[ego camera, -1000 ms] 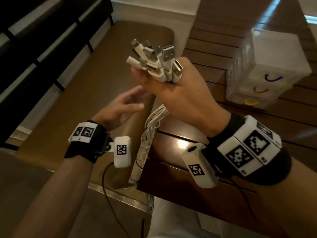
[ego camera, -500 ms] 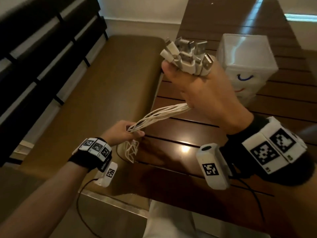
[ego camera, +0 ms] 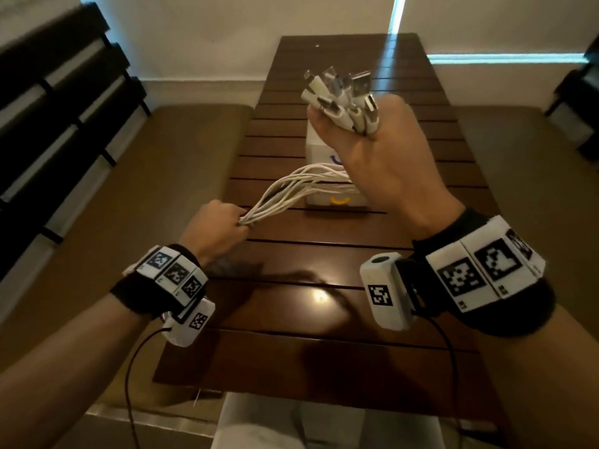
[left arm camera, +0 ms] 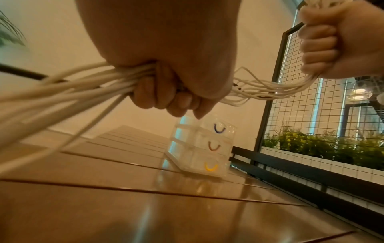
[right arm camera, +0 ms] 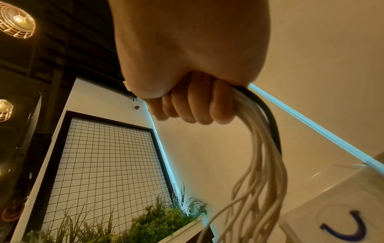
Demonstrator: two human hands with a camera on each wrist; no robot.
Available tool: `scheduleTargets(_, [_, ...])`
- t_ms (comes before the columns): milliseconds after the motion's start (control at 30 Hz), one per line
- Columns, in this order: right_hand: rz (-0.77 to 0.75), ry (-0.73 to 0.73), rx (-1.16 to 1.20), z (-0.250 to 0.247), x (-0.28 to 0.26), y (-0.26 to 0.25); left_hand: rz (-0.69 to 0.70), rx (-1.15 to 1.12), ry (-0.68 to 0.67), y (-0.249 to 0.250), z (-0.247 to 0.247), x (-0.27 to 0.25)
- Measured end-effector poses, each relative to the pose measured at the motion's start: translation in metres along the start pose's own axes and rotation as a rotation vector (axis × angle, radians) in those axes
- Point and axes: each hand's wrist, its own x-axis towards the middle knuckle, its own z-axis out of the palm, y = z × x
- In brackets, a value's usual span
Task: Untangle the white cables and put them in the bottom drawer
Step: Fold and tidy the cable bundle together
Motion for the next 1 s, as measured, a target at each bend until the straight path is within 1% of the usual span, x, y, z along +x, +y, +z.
scheduleTargets(133, [-0.009, 0.032, -0.057, -0.025, -0.012, 0.011, 0.060, 0.055, -0.007, 0.047, 0.015, 0.010])
scheduleTargets(267, [0.006, 0.117, -0.055, -0.056, -0.025, 0.021, 0.114, 0.076, 0.001, 0.092, 0.034, 0.024])
scheduleTargets(333, [0.009, 0.154, -0.020, -0.070, -0.033, 0.025, 0.098, 0.069, -0.054, 0.101, 0.054, 0.027])
scheduleTargets(400, [0.051, 0.164, 0.028, -0.078, -0.042, 0.029, 0.079, 0.093, -0.134, 0.102, 0.077, 0.024])
scheduleTargets(500, [0.093, 0.129, 0.011, -0.078, -0.054, 0.040, 0.069, 0.064, -0.257, 0.100, 0.099, 0.018])
scheduleTargets(600, [0.127, 0.099, -0.048, -0.069, -0.063, 0.049, 0.153, 0.085, -0.326, 0.096, 0.091, 0.018])
scheduleTargets(667, [0.159, 0.087, -0.031, -0.067, -0.064, 0.050, 0.219, 0.038, -0.368, 0.096, 0.073, 0.016])
scheduleTargets(700, [0.167, 0.083, -0.005, -0.066, -0.064, 0.048, 0.266, -0.024, -0.363, 0.100, 0.063, 0.015])
scheduleTargets(733, [0.170, 0.077, 0.031, -0.065, -0.063, 0.045, 0.337, -0.131, -0.329, 0.109, 0.051, 0.011])
scheduleTargets(800, [0.156, 0.071, 0.114, -0.061, -0.061, 0.041, 0.502, -0.444, -0.180, 0.137, 0.026, 0.002])
scheduleTargets(833, [0.146, 0.082, 0.156, -0.058, -0.059, 0.038, 0.546, -0.580, -0.124, 0.152, 0.016, -0.002])
scheduleTargets(867, [0.144, 0.100, 0.196, -0.056, -0.058, 0.036, 0.560, -0.673, -0.114, 0.165, 0.009, -0.004])
scheduleTargets(900, [0.152, 0.123, 0.227, -0.053, -0.057, 0.034, 0.553, -0.708, -0.144, 0.177, 0.007, -0.006])
scheduleTargets(933, [0.170, 0.146, 0.243, -0.050, -0.056, 0.035, 0.545, -0.688, -0.181, 0.184, 0.010, -0.006])
scheduleTargets(967, [0.196, 0.165, 0.267, -0.049, -0.055, 0.034, 0.545, -0.615, -0.183, 0.188, 0.015, -0.007])
scheduleTargets(1000, [0.216, 0.176, 0.312, -0.048, -0.055, 0.034, 0.582, -0.537, -0.139, 0.188, 0.022, -0.008])
